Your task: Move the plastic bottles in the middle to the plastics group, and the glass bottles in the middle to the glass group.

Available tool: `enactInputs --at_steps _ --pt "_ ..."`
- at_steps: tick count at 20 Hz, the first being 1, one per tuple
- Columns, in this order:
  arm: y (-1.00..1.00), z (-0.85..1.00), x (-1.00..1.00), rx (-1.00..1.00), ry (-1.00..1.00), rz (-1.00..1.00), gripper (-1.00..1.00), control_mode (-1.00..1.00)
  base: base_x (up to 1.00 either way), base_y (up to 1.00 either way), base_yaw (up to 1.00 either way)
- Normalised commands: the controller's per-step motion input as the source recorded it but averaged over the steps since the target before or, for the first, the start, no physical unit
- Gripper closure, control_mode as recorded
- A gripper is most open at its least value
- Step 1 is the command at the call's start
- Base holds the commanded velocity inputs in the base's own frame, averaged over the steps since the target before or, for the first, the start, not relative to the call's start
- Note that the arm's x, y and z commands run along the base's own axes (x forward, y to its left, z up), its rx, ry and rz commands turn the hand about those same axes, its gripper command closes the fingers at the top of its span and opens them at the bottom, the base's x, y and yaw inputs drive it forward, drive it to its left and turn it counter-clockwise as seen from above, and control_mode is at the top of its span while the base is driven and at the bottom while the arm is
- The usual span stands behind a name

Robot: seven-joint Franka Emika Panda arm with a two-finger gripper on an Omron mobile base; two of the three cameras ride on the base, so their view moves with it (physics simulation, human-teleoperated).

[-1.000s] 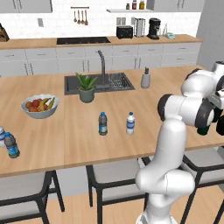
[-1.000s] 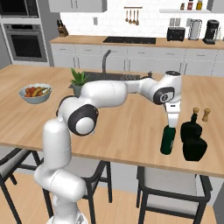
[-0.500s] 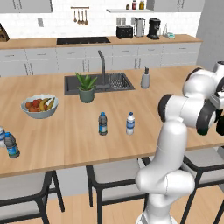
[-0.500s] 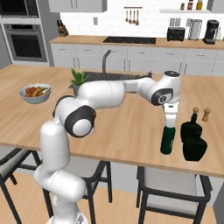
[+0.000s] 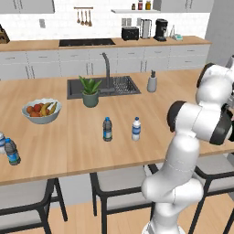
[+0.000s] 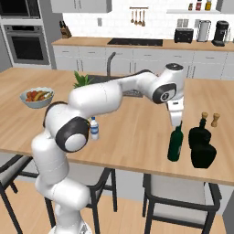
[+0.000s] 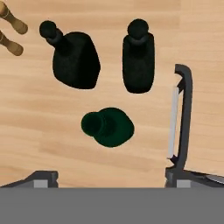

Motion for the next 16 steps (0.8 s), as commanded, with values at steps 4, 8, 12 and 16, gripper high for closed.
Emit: enactInputs --at_steps 4,8,12,16 --pt "0.79 0.00 -0.63 -0.27 -0.03 0.34 -1.00 -1.00 0.00 0.00 0.00" --pt "0.97 -0.01 -0.37 -0.17 -0.01 0.47 -1.00 -1.00 0.00 0.00 0.00" --pt "1.00 0.07 -0.12 -0.04 0.00 0.47 -1.00 -1.00 0.00 0.00 0.00" --pt "1.00 0.05 -0.05 -0.01 0.00 0.47 -1.00 -1.00 0.00 0.00 0.00"
